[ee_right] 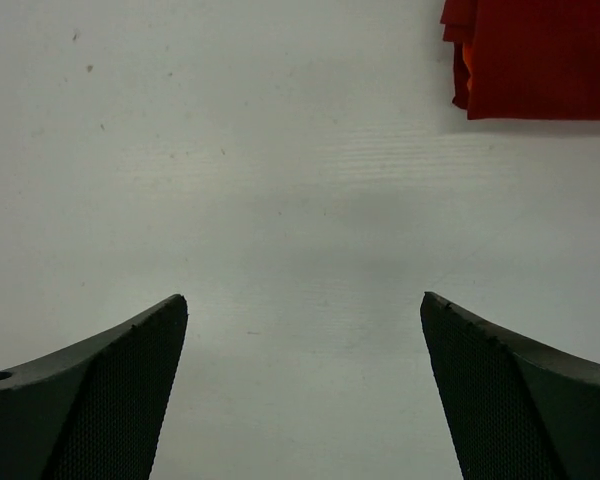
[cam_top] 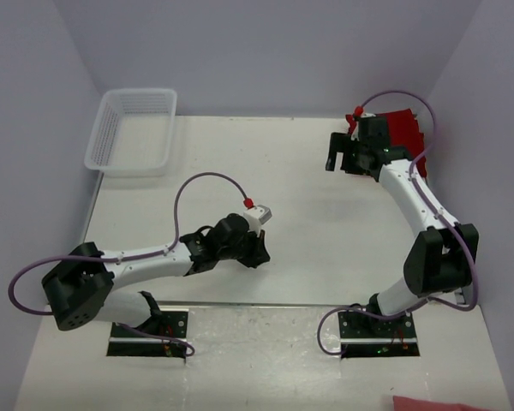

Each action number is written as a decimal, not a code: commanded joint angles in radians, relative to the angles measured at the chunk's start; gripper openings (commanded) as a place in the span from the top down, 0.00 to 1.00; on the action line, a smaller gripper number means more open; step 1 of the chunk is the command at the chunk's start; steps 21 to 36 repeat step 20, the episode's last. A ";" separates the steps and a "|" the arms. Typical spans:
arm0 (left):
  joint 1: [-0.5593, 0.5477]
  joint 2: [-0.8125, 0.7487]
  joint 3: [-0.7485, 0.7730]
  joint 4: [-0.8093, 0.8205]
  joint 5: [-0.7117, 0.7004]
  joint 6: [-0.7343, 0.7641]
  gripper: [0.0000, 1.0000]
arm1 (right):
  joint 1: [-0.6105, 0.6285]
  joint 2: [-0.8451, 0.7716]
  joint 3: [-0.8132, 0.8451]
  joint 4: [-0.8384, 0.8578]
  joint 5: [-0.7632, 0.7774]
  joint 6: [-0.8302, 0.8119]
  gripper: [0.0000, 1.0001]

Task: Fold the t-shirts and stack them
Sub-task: Put the neatly folded tshirt into the corner of the board with the right arm

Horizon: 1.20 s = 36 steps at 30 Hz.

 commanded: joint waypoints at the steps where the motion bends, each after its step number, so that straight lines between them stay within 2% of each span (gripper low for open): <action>1: -0.005 -0.053 0.011 -0.006 -0.106 -0.007 0.95 | 0.016 -0.051 -0.047 0.059 -0.044 0.014 0.01; 7: -0.005 -0.101 0.069 -0.128 -0.267 0.021 0.91 | 0.062 -0.097 -0.064 0.027 0.020 0.026 0.01; 10: -0.005 -0.099 0.126 -0.203 -0.350 0.038 0.83 | 0.079 -0.148 -0.093 0.028 0.039 0.031 0.01; 13: -0.004 -0.084 0.216 -0.285 -0.464 0.045 0.59 | 0.091 -0.211 -0.144 0.045 0.019 0.031 0.01; 14: -0.004 -0.084 0.232 -0.300 -0.509 0.046 0.48 | 0.095 -0.243 -0.150 0.051 0.019 0.034 0.01; 16: -0.002 -0.092 0.265 -0.335 -0.556 0.044 0.36 | 0.108 -0.277 -0.182 0.051 0.022 0.036 0.01; 17: -0.002 -0.095 0.276 -0.343 -0.598 0.046 0.23 | 0.116 -0.301 -0.199 0.079 0.021 0.036 0.01; 20: 0.012 -0.098 0.314 -0.404 -0.677 0.052 0.00 | 0.125 -0.388 -0.230 0.088 -0.001 0.046 0.01; 36: 0.012 -0.098 0.314 -0.404 -0.677 0.052 0.00 | 0.125 -0.388 -0.230 0.088 -0.001 0.046 0.01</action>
